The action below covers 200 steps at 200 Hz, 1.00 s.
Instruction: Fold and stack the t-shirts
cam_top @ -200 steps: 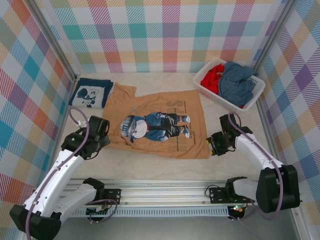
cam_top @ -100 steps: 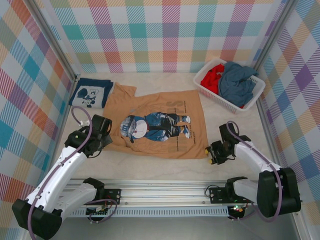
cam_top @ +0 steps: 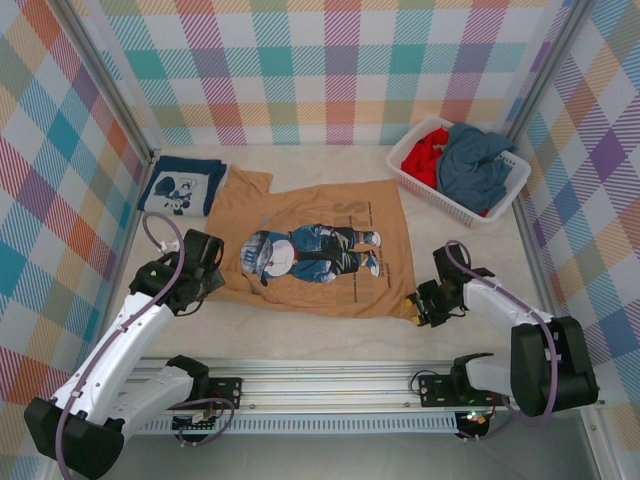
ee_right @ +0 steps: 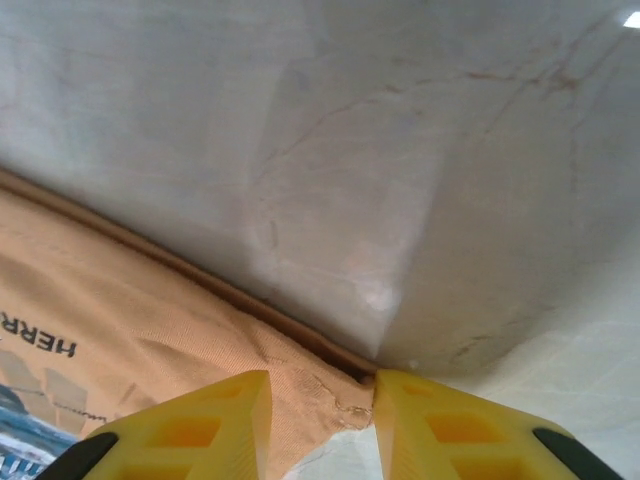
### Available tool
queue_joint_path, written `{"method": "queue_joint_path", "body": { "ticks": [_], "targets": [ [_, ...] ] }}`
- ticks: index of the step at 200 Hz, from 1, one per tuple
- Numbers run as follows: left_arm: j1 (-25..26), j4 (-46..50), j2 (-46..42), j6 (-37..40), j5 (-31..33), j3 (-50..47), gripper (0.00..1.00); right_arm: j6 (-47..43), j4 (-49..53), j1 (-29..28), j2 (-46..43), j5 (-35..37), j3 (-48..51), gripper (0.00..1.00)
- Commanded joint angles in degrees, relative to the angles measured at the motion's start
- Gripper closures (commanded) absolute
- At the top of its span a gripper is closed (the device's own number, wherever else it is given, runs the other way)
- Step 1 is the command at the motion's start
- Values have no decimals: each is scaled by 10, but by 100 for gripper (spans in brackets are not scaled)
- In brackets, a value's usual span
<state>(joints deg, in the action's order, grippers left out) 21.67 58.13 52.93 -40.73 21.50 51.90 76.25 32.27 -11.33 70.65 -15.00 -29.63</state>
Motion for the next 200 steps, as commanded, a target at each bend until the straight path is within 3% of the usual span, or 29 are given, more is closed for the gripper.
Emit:
{"method": "queue_joint_path", "body": {
  "ticks": [1, 30, 133, 174, 200],
  "targets": [
    [4, -1, -1, -2, -6, 12, 100, 4, 55, -5, -27, 21, -20, 62],
    [4, -4, -1, -3, -6, 13, 100, -2, 88, -6, -51, 25, -37, 58],
    [6, -12, -1, -3, -11, 14, 100, 42, 28, -40, 7, 26, 0, 56],
    [8, -10, -4, -3, -12, 19, 100, 26, 4, -39, 37, 48, -5, 69],
    [9, -28, -7, 2, -23, 17, 100, -6, -20, -41, 45, 64, -23, 95]
  ]
}}
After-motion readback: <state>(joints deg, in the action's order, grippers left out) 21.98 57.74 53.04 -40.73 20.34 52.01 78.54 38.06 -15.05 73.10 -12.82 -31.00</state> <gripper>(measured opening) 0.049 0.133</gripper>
